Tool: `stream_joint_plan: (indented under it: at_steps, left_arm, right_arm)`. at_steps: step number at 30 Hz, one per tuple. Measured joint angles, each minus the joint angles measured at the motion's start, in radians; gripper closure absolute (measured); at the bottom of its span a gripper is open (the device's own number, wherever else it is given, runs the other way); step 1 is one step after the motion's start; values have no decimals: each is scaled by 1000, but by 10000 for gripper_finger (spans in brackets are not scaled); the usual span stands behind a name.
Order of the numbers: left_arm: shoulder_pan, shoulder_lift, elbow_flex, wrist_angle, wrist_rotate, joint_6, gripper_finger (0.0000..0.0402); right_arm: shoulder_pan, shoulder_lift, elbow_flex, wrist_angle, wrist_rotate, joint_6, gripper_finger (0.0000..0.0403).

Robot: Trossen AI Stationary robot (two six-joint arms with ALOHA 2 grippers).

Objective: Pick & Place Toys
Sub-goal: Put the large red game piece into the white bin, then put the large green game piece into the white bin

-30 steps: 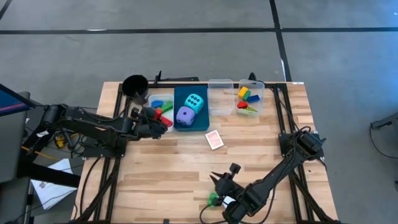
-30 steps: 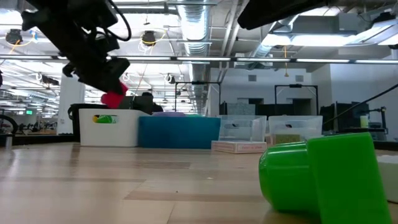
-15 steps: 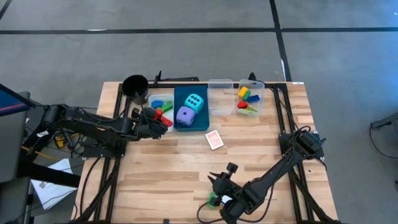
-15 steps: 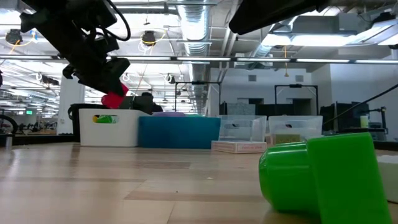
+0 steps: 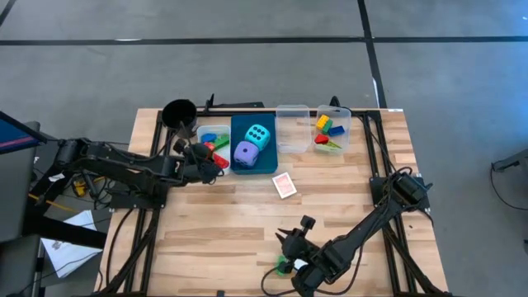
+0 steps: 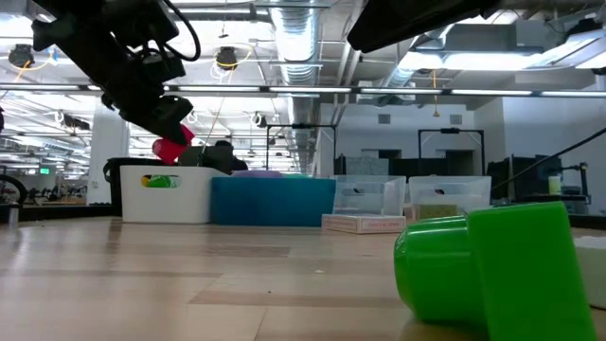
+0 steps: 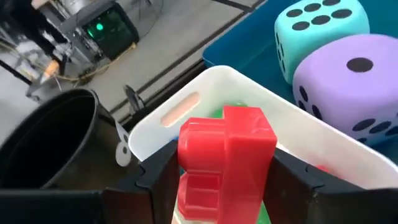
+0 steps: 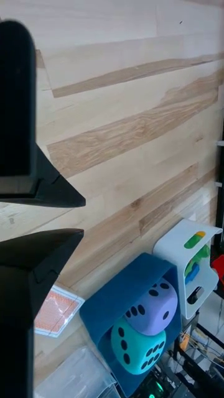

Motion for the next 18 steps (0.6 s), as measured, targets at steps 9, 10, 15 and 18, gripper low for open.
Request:
stream_joint_plan:
  at_steps: [9, 10, 15, 18]
  left_arm:
    - [52, 0, 0, 60, 87, 12, 205]
    - [57, 0, 0, 67, 132, 11, 195]
    - [81, 0, 0, 81, 288, 15, 135]
    - [81, 0, 0, 82, 288, 17, 94]
  right_arm:
    - [-5, 0, 0, 0, 0, 0, 342]
    - [-5, 0, 0, 0, 0, 0, 342]
    - [-11, 0, 0, 3, 0, 0, 342]
    - [-13, 0, 0, 3, -1, 0, 342]
